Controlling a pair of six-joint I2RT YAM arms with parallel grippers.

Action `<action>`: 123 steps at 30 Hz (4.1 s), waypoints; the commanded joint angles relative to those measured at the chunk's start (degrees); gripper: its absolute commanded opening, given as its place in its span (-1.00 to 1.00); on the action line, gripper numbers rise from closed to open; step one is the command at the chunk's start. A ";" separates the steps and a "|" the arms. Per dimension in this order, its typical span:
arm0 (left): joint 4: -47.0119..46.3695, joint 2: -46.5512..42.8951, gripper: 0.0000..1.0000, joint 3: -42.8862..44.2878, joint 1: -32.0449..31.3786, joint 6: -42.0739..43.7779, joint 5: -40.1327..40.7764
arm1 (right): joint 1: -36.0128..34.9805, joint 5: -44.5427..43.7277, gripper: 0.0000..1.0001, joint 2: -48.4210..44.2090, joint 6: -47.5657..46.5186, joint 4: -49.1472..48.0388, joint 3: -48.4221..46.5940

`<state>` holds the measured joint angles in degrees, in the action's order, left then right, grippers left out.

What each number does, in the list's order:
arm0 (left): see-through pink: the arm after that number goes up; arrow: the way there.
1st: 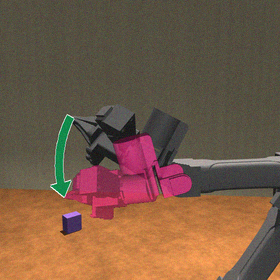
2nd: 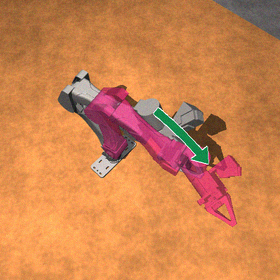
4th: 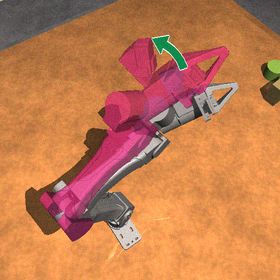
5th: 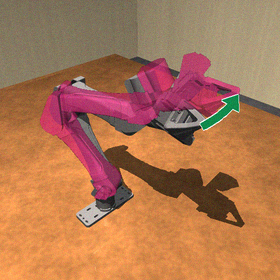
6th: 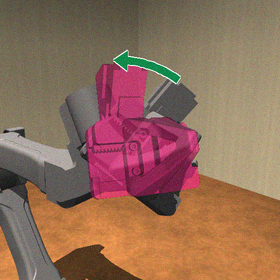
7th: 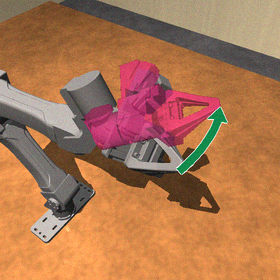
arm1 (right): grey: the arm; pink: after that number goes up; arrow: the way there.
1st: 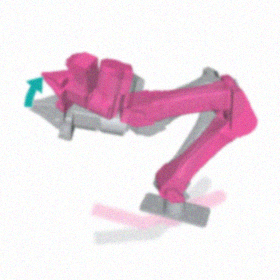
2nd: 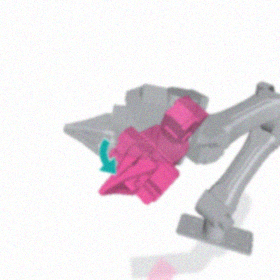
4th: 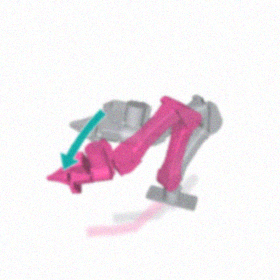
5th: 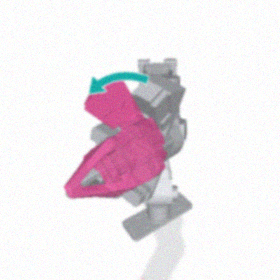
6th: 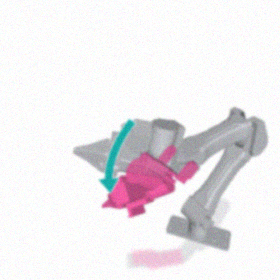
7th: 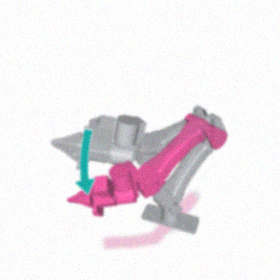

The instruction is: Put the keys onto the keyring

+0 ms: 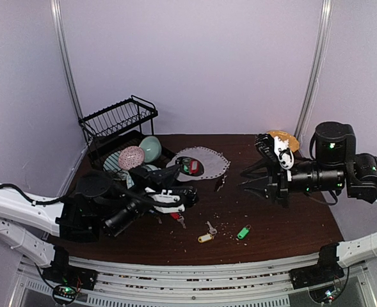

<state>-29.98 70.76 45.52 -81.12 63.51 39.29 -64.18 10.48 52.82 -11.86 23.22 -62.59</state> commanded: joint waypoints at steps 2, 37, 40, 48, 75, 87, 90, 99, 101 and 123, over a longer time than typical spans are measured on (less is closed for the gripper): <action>-9.91 -3.51 -1.00 -0.83 -0.44 -3.57 -6.23 | 2.37 10.92 -0.37 -3.63 9.04 -16.89 4.84; -13.06 -2.42 -1.00 0.00 -0.97 -2.24 -7.67 | 2.92 18.24 -1.00 -0.06 19.40 -33.37 9.82; -10.13 -1.97 -1.00 1.04 -0.97 -1.01 -5.55 | 2.94 14.50 -1.00 0.58 13.86 -22.33 6.00; -3.47 -0.64 -1.00 1.91 -1.06 7.05 2.47 | 2.39 -0.07 -1.00 8.07 -0.44 9.50 -8.34; -3.09 -0.69 -1.00 0.69 -1.41 1.56 0.49 | 1.20 3.68 -0.29 -1.04 0.96 -5.35 2.34; -10.69 -3.85 -1.00 -1.30 -1.53 -6.40 -6.84 | 3.97 18.73 -0.50 -7.09 23.48 -42.23 17.15; -11.24 -3.71 -1.00 -1.14 -1.58 -6.12 -7.46 | 3.91 18.22 -0.51 -6.22 24.94 -44.38 17.03; -11.60 -3.53 -1.00 -0.96 -1.66 -5.74 -7.38 | 3.97 21.09 -0.71 -1.93 26.89 -49.25 16.48; -11.47 -3.60 -1.00 -0.88 -1.67 -5.67 -7.35 | 3.91 20.18 -0.71 -1.77 26.63 -48.43 16.41; -10.47 -3.34 -1.00 -0.43 -1.76 -5.29 -7.87 | 4.06 20.20 -0.52 -0.04 25.68 -46.64 15.33</action>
<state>-35.92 67.83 44.36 -82.56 58.52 32.34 -60.38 31.73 53.54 14.74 -23.73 -45.80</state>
